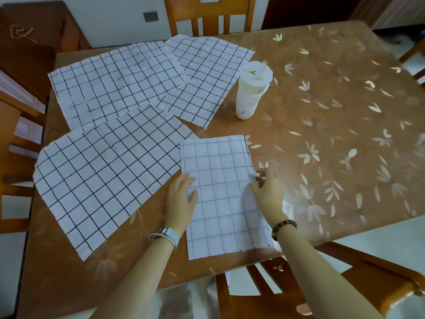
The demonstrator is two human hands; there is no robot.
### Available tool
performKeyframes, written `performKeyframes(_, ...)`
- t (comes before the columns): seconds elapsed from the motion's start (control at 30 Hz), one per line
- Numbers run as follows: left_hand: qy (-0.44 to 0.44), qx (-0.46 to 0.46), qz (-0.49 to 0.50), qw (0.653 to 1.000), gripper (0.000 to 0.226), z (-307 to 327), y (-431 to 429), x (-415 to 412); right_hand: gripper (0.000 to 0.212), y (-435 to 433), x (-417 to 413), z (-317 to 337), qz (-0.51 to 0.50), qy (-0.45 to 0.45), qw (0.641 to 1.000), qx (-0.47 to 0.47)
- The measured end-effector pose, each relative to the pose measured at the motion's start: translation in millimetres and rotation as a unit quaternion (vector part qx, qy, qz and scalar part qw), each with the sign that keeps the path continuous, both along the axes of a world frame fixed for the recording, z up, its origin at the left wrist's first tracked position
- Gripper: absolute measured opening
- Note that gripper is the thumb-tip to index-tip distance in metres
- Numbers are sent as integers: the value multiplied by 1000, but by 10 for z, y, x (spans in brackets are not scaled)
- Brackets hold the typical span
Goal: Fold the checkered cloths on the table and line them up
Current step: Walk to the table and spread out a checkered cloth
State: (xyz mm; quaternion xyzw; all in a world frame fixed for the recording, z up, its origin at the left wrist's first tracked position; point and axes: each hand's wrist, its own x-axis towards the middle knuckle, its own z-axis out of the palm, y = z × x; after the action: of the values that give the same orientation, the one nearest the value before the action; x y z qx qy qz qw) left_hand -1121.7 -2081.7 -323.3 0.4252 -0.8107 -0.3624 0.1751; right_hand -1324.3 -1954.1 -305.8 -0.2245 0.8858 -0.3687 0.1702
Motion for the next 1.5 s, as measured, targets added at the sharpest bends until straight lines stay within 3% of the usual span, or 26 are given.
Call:
performKeyframes(0.07,-45,-80,-86,992,43,-38,-31,-55,29,-70,34,-27,78,95,992,0)
performKeyframes(0.17,-158,-208,-188,947,55,-122,-84,-155,41,-208,101,-119,212,201,956,35)
performKeyframes(0.33,-253,-230,-238,909,68,-261,-126,-233,52,-396,256,-341,364,243,891,122)
performKeyframes(0.5,-276,-229,-231,904,73,-335,-161,-176,58,-406,274,-524,377,243,876,176)
performKeyframes(0.67,-289,-214,-186,914,78,-329,-201,-75,69,-293,150,-555,313,219,902,202)
performKeyframes(0.8,-264,-219,-172,924,75,-275,-241,-124,68,-317,84,-495,295,216,911,188)
performKeyframes(0.97,-250,-232,-164,926,59,-199,-407,-504,58,-661,111,-421,342,234,896,162)
performKeyframes(1.3,-303,-222,-122,919,70,-364,-723,-489,72,-752,-82,-514,307,201,910,194)
performKeyframes(1.5,-264,-227,-127,929,68,-238,-562,-294,71,-470,-61,-382,324,215,904,175)
